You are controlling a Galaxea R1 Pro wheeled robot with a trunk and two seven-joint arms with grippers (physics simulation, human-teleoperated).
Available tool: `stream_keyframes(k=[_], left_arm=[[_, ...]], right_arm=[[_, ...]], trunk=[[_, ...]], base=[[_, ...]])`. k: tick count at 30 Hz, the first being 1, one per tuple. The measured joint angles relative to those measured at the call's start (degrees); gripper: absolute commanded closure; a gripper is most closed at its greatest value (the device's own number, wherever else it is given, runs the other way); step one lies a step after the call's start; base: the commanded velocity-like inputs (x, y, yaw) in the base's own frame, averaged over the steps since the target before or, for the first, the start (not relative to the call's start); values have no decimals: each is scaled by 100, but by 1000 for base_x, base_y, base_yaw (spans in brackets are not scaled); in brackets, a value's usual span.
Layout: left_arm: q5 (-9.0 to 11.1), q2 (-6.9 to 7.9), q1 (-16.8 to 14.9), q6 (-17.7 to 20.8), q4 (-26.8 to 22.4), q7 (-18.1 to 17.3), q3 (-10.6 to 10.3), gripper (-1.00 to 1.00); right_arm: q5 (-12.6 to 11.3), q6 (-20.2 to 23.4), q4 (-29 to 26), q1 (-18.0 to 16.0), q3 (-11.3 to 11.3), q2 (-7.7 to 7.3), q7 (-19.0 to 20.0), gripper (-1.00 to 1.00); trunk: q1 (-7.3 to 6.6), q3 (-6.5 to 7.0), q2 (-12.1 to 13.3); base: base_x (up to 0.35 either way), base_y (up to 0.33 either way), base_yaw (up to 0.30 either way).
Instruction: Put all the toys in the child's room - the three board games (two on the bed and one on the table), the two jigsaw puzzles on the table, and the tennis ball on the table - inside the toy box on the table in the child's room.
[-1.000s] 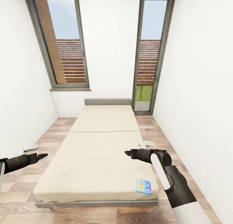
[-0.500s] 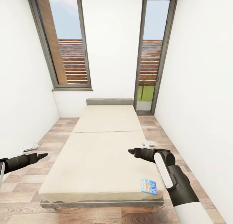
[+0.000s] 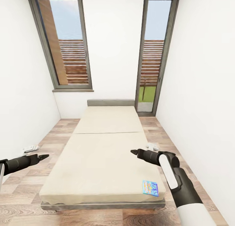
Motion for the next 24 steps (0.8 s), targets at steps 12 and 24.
stream_keyframes(k=[12, 24], left_arm=[[-3, 12, 3, -3, -1, -330, -1, -100], [-5, 26, 5, -1, -1, -800, 0, -100]], right_arm=[[-189, -160, 8, 10, -432, -29, 11, -100], [-1535, -70, 14, 672, -1860, -113, 12, -100]], trunk=[[0, 0, 0], [0, 0, 0]], base=[[0, 0, 0], [0, 0, 0]])
